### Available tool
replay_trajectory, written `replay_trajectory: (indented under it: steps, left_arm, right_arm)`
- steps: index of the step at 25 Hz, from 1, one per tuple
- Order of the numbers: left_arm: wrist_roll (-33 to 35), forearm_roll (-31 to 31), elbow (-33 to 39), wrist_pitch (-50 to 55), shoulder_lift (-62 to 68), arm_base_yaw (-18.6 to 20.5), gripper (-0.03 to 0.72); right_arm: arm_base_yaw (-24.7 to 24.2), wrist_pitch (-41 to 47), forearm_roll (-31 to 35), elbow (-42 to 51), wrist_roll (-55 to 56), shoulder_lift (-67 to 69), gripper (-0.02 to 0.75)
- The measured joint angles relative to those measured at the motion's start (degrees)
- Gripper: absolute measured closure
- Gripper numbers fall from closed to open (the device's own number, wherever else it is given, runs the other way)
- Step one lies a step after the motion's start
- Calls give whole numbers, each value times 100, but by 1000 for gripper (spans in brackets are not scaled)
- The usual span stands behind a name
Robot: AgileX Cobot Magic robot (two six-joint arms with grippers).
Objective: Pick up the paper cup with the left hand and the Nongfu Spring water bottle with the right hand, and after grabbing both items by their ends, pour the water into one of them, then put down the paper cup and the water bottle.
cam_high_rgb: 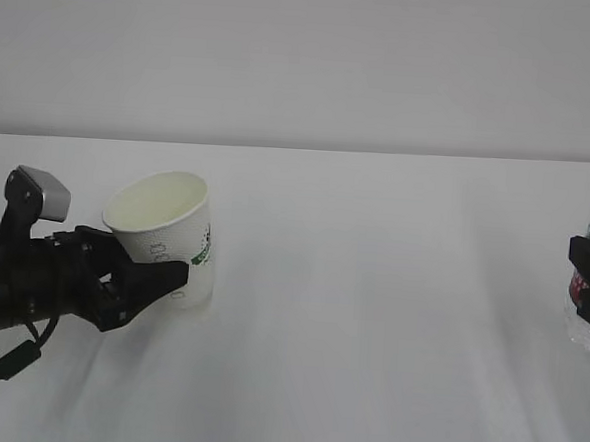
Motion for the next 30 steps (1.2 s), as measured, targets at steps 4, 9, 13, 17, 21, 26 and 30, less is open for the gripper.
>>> replay_trajectory:
  steps: [4, 9, 13, 17, 21, 26, 30]
  left_arm:
    - [-9, 25, 0, 0, 0, -377, 169]
    - [-89, -43, 0, 0, 0, -854, 169]
    - [-195, -165, 0, 0, 0, -1140, 170]
    - [-199, -165, -141, 11, 0, -1353, 171]
    - [-286, -165, -410, 11, 0, -1600, 171]
    - [-433, -165, -701, 244, 0, -1972, 171]
    - [-447, -144, -936, 557, 0, -2298, 171]
  right_arm:
    - [0, 0, 0, 0, 0, 0, 307]
    - [0, 0, 0, 0, 0, 0, 307]
    - [0, 0, 0, 0, 0, 0, 307]
    - [0, 0, 0, 0, 82, 0, 307]
    - [0, 0, 0, 0, 105, 0, 307]
    - [0, 27, -91, 0, 114, 0, 307]
    - [0, 137, -107, 0, 178, -62, 307]
